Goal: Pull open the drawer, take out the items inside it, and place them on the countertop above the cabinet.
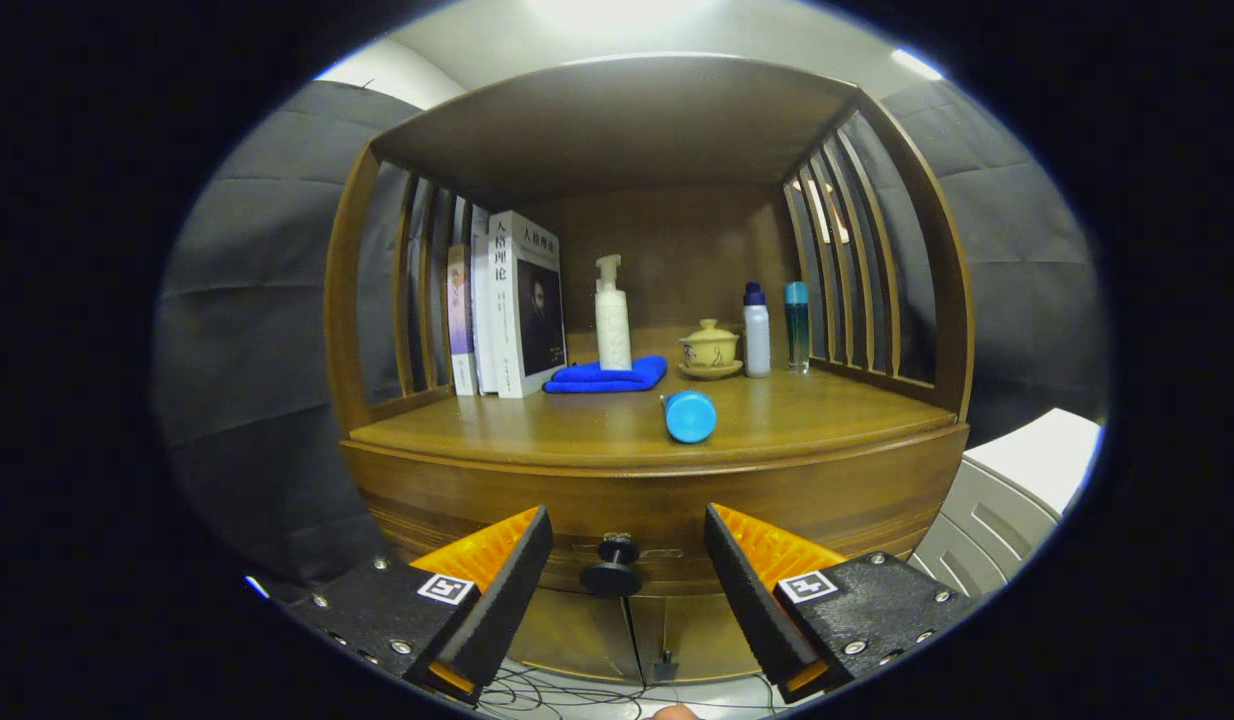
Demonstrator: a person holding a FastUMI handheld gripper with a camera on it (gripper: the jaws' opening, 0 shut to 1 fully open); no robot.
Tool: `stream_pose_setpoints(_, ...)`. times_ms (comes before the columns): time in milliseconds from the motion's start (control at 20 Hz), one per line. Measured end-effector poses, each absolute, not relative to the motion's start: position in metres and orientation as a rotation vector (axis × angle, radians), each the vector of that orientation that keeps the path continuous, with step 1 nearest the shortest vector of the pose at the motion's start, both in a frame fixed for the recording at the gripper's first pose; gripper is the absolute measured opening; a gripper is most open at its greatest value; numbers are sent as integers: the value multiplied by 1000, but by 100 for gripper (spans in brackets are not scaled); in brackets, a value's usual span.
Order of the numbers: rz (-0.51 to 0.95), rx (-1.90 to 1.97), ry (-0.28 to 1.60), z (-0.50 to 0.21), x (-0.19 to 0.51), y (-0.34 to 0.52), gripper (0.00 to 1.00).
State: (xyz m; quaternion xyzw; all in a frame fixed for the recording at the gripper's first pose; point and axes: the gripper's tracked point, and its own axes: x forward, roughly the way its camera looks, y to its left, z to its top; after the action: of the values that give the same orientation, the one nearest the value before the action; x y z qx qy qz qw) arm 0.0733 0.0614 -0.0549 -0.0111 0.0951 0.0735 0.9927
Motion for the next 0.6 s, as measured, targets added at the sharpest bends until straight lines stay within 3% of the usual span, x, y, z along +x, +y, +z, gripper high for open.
stream_pose_setpoints(600,100,-4,35,16,3,-10,94)
